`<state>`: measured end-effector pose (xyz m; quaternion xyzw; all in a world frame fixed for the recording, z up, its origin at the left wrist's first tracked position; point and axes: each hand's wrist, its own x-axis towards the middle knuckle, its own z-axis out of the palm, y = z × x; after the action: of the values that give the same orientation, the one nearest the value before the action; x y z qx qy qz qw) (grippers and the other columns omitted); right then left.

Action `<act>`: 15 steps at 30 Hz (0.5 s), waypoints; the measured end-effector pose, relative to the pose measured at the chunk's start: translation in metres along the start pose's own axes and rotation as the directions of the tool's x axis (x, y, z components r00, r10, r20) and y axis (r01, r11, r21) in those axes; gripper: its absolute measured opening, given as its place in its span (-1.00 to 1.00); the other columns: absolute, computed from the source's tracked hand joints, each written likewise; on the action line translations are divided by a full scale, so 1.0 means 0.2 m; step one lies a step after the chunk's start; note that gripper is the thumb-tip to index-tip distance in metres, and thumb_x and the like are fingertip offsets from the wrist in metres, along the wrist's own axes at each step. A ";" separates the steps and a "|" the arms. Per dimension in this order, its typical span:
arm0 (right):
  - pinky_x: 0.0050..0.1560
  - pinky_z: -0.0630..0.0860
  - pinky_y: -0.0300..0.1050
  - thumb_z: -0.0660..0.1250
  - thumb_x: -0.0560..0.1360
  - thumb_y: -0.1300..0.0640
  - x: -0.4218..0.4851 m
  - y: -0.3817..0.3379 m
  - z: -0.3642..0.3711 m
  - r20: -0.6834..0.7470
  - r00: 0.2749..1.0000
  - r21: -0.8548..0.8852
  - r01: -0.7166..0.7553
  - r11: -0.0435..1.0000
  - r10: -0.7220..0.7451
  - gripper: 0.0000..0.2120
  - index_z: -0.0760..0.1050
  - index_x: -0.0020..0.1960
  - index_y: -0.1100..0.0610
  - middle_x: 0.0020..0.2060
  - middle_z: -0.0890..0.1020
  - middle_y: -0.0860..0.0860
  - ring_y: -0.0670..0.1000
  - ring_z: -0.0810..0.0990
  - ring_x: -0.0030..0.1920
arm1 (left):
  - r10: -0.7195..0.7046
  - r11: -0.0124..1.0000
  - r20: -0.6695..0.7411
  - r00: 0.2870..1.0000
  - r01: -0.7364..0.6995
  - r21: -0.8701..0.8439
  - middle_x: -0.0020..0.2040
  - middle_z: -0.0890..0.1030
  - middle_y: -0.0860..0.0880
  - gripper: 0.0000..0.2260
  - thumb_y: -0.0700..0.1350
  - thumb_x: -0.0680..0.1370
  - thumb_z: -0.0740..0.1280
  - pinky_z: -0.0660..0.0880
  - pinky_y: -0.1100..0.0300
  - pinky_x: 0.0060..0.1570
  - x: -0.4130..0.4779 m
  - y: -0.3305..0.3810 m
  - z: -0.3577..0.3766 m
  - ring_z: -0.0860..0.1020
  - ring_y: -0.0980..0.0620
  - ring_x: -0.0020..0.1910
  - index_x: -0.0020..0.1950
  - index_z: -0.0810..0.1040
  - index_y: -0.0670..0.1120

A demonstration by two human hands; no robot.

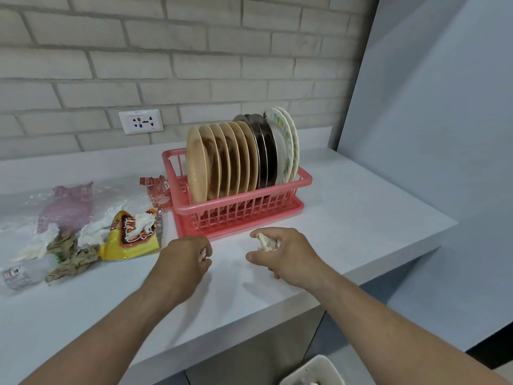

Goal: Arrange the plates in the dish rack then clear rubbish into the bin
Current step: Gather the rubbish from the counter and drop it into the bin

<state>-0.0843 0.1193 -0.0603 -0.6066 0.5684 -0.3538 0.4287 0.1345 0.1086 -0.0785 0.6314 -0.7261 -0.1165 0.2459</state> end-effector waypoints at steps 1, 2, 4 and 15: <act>-0.39 0.48 -0.31 0.54 0.33 0.03 -0.02 0.00 0.00 -0.012 1.000 -0.015 0.007 1.000 -0.007 -0.63 0.61 0.12 -0.10 -0.09 0.56 -0.13 -0.21 0.53 -0.43 | -0.004 1.000 0.028 1.000 0.005 -0.008 -0.26 0.53 0.07 -0.84 -0.12 0.49 0.41 0.47 0.20 -0.33 -0.01 0.01 0.00 0.46 0.12 -0.39 -0.23 0.50 0.08; -0.40 0.46 -0.32 0.51 0.34 0.05 -0.04 -0.01 0.00 -0.024 1.000 -0.037 0.011 0.999 -0.012 -0.66 0.61 0.10 -0.10 -0.09 0.58 -0.12 -0.22 0.53 -0.44 | -0.013 1.000 0.050 0.999 0.014 -0.024 -0.22 0.57 0.05 -0.91 -0.10 0.51 0.38 0.52 0.18 -0.26 -0.02 0.02 -0.01 0.49 0.09 -0.36 -0.14 0.56 0.10; -0.39 0.52 -0.28 0.45 0.35 0.10 -0.08 -0.02 0.01 -0.038 0.999 -0.058 -0.005 0.998 0.002 -0.70 0.62 0.07 -0.09 -0.11 0.59 -0.10 -0.17 0.55 -0.42 | -0.039 0.995 0.068 0.997 0.045 -0.084 -0.15 0.61 0.01 -0.93 -0.05 0.53 0.36 0.57 0.12 -0.19 -0.03 0.04 -0.01 0.54 0.04 -0.31 -0.03 0.62 0.08; -0.36 0.43 -0.46 0.46 0.32 -0.07 -0.34 0.15 0.03 -0.027 0.998 -0.170 -0.055 0.984 0.051 -0.69 0.58 0.06 -0.17 -0.06 0.58 -0.22 -0.23 0.57 -0.19 | -0.006 0.991 0.018 1.000 0.009 -0.136 -0.49 0.44 0.04 -0.54 0.23 0.55 0.14 0.40 0.10 -0.38 -0.30 0.16 0.09 0.44 0.06 -0.45 -0.43 0.38 -0.02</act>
<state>-0.0964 0.1881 -0.0860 -0.6217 0.6174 -0.2990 0.3781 0.1029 0.1695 -0.0901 0.6149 -0.7162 -0.1722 0.2817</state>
